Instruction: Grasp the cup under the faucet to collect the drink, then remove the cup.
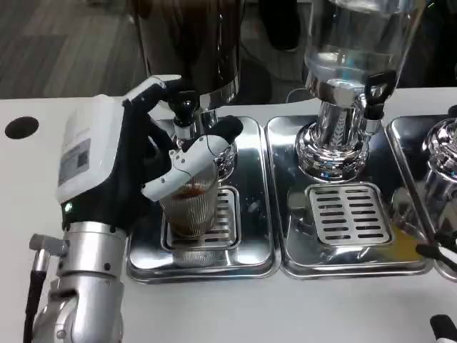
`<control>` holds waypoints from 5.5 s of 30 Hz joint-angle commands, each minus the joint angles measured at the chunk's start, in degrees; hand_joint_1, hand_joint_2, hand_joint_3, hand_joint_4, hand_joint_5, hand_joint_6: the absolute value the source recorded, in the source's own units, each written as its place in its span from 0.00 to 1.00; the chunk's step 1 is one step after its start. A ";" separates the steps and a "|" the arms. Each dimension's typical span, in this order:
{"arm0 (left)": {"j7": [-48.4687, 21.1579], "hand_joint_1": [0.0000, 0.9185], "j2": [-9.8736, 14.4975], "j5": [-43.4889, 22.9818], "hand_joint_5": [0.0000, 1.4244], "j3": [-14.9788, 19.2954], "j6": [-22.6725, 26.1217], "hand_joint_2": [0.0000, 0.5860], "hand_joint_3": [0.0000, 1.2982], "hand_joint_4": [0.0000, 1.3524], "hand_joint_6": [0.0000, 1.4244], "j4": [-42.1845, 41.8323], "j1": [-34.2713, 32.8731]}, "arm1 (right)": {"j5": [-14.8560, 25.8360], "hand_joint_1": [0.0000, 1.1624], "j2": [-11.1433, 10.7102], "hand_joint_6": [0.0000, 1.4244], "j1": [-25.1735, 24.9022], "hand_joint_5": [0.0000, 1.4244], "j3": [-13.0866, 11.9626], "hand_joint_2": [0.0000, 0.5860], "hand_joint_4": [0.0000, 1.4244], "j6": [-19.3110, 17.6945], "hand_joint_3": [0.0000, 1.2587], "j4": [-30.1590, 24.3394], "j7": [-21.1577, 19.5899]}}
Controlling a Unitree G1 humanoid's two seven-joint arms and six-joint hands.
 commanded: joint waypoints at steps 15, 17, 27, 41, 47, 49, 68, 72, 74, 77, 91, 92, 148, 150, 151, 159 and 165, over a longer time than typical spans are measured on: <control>-1.64 0.03 0.51 -0.64 0.55 -0.91 -0.53 0.09 0.33 0.30 0.62 -0.38 1.66 | 0.85 0.47 -0.74 0.03 -0.14 0.05 -0.62 0.76 0.02 -0.42 0.13 -0.55 0.95; -1.61 0.03 0.57 -0.50 0.55 -0.92 -0.54 0.09 0.33 0.30 0.62 -0.36 1.62 | 0.88 0.47 -0.71 0.03 -0.10 0.05 -0.64 0.76 0.02 -0.43 0.13 -0.57 0.97; -0.99 0.03 0.24 -1.34 0.55 -0.49 -1.15 0.09 0.31 0.26 0.62 -0.21 1.24 | 1.00 0.47 -0.62 0.03 0.11 0.05 -0.77 0.76 0.02 -0.41 0.13 -0.65 0.96; 4.37 0.00 2.18 -4.30 0.30 7.65 -9.10 0.07 0.20 0.15 0.39 -2.48 3.26 | 4.00 0.46 -1.23 0.04 -1.08 0.08 1.08 0.73 0.04 1.03 0.15 0.23 2.93; 1.01 0.00 6.42 -2.17 0.27 8.35 -9.66 0.06 0.23 0.19 0.33 -5.15 9.12 | 8.27 0.43 -5.71 0.07 -7.22 0.11 2.35 0.63 0.06 3.92 0.17 3.37 8.32; 0.56 0.00 7.35 -2.38 0.27 8.85 -10.77 0.06 0.24 0.19 0.31 -6.39 12.42 | 8.53 0.42 -6.65 0.08 -9.36 0.12 2.40 0.60 0.06 4.61 0.18 3.76 9.23; 6.58 0.00 6.41 6.72 0.19 8.69 -20.62 0.06 0.19 0.13 0.08 -9.53 34.49 | 16.42 0.48 -6.34 0.11 -19.47 0.14 5.82 0.40 0.09 10.81 0.16 7.52 16.58; 7.61 0.00 6.22 7.51 0.17 8.30 -21.59 0.06 0.17 0.12 0.08 -8.42 36.72 | 16.04 0.48 -5.96 0.11 -21.47 0.14 6.72 0.40 0.09 12.65 0.14 7.17 17.52; 8.03 0.00 6.08 7.80 0.16 8.12 -22.10 0.06 0.17 0.11 0.08 -7.90 37.50 | 15.70 0.48 -5.71 0.10 -22.66 0.14 7.45 0.40 0.09 13.81 0.13 6.97 17.86; 8.67 0.00 5.86 8.26 0.16 7.60 -23.09 0.06 0.17 0.11 0.08 -7.11 38.80 | 14.99 0.48 -5.42 0.10 -24.24 0.14 8.56 0.40 0.09 15.10 0.13 6.94 18.24; 12.07 0.00 5.85 10.78 0.15 5.17 -25.82 0.08 0.16 0.11 0.08 -5.07 44.07 | 13.02 0.48 -3.49 0.10 -31.97 0.13 13.91 0.38 0.09 21.00 0.13 6.61 19.40; 12.41 0.00 5.76 11.06 0.15 4.96 -25.93 0.08 0.17 0.11 0.08 -5.09 44.51 | 12.78 0.49 -3.21 0.10 -32.32 0.13 14.33 0.38 0.08 21.52 0.13 6.29 19.30; 18.57 0.00 6.21 11.15 0.17 8.91 -32.59 0.10 0.17 0.11 0.09 -3.84 57.26 | -0.13 0.57 12.67 0.06 -52.60 0.04 27.87 0.23 0.00 35.21 0.05 14.47 12.43; 18.62 0.00 6.20 11.14 0.17 8.99 -32.65 0.10 0.17 0.11 0.09 -3.83 57.38 | -0.08 0.57 12.93 0.06 -52.93 0.04 27.78 0.23 0.00 35.02 0.05 15.29 12.30; 18.61 0.00 6.23 11.05 0.17 9.11 -32.68 0.10 0.17 0.11 0.09 -3.83 57.45 | -0.05 0.57 13.03 0.06 -53.05 0.04 27.73 0.23 0.00 34.95 0.05 15.60 12.27; 18.18 0.00 6.41 10.70 0.17 9.45 -32.81 0.10 0.18 0.11 0.09 -3.63 57.47 | -0.28 0.57 14.50 0.06 -54.90 0.04 27.86 0.23 0.00 33.77 0.06 19.36 11.21; 18.03 0.00 6.52 10.35 0.17 9.59 -32.91 0.10 0.18 0.11 0.09 -3.19 57.69 | -0.69 0.57 15.30 0.06 -56.54 0.05 28.27 0.23 0.00 32.91 0.06 22.36 10.42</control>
